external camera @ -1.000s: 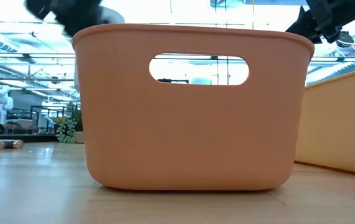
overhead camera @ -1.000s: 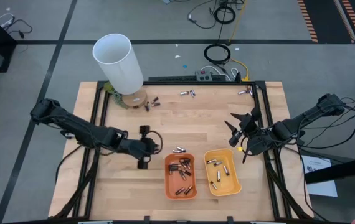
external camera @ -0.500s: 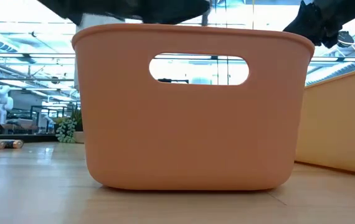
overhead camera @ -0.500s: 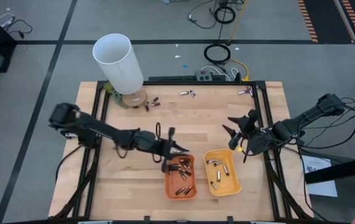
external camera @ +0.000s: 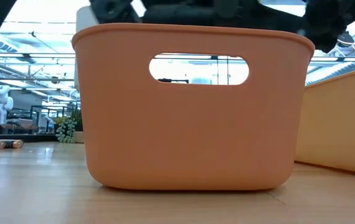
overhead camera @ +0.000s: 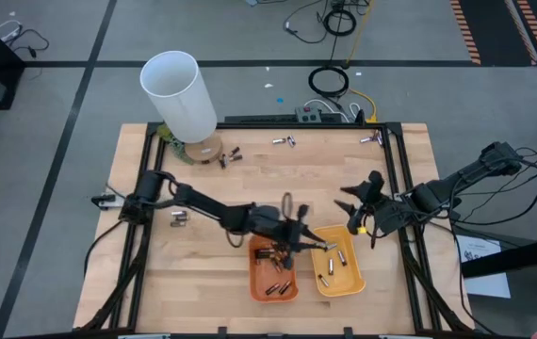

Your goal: Sort batteries

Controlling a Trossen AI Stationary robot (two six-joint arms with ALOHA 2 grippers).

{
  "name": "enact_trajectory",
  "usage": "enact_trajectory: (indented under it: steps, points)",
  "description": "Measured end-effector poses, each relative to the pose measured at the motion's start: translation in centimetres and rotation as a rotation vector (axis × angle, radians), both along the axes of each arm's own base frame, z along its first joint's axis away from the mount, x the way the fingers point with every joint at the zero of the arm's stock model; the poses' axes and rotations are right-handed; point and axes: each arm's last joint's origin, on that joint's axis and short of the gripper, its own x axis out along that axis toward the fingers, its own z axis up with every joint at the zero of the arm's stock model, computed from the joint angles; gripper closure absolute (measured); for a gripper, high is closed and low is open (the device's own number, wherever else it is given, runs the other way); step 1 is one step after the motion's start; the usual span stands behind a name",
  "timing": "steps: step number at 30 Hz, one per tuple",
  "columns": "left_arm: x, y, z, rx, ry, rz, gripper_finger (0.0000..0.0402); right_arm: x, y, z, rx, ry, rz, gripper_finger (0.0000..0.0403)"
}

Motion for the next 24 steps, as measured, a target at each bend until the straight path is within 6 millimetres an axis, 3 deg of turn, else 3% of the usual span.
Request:
enact_trajectory:
  steps: [4, 15, 18, 24]
  points:
    - [1.5, -0.2, 0.1, 0.037, 0.052, -0.019, 0.0352, 0.2, 0.4, -0.2, 0.055, 0.083, 0.199, 0.0211]
    - [2.0, 0.2, -0.1, 0.08, 0.15, 0.077, 0.0352, 0.5, 0.1, -0.5, 0.171, 0.167, 0.379, 0.0211]
    - [2.0, 0.0, -0.1, 0.08, 0.147, 0.072, 0.0352, 0.5, -0.1, -0.5, 0.189, 0.174, 0.393, 0.0211]
    - [2.8, 0.1, -2.4, 0.036, 0.175, 0.088, 0.0352, 0.7, -0.5, -0.5, 0.211, 0.165, 0.356, 0.0211]
